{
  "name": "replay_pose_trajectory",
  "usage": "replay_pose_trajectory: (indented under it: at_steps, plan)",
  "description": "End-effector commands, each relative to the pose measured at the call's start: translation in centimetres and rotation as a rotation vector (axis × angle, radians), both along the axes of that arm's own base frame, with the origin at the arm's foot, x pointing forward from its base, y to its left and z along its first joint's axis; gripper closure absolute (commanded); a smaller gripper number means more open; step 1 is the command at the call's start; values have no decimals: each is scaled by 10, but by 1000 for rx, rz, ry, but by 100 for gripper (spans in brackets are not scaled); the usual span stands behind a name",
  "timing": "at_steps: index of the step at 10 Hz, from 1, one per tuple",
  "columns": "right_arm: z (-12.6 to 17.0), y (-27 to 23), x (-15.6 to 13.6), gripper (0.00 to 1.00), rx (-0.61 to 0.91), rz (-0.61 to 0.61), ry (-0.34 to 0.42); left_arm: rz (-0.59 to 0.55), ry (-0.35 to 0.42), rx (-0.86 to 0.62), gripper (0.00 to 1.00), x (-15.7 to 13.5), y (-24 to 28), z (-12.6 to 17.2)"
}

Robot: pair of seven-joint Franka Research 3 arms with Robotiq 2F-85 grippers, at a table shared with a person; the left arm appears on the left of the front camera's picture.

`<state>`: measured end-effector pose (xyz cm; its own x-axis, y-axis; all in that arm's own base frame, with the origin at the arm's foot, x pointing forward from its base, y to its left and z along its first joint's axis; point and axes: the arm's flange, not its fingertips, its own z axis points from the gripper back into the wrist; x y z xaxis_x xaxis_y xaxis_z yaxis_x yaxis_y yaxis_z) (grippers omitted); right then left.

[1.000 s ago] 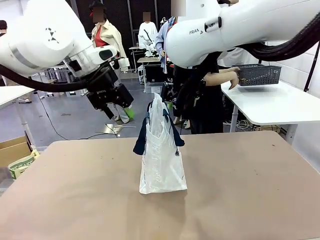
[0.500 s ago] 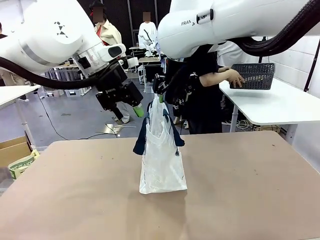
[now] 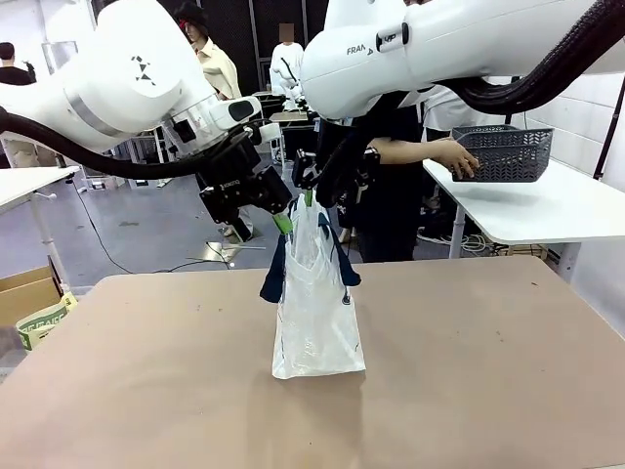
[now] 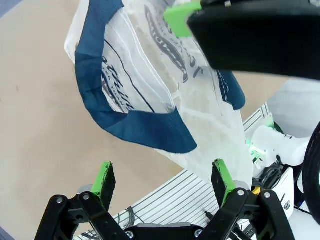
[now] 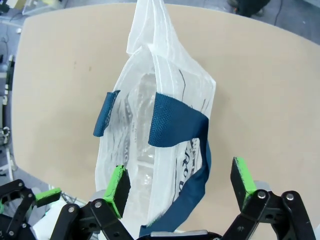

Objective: Transfer purchased items from the store into the shopping bag.
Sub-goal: Open the Reusable shopping bag in the center of the table.

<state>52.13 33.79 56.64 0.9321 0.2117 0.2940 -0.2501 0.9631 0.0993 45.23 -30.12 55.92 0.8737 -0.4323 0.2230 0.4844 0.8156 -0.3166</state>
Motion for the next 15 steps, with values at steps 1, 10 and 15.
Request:
replay_pose_trajectory:
  at_steps: [1, 10, 15]
  plan:
    - [-8, -2, -3, 0, 26, -11, 46, 38, 0, -8, 0, 10, -11, -1]
    - [-31, 0, 5, 0, -9, -12, 72, 79, 28, 3, 0, 39, -21, -37]
    - [-38, 2, 7, 59, 4, -45, 159, 110, 27, 41, 59, 42, -20, -38]
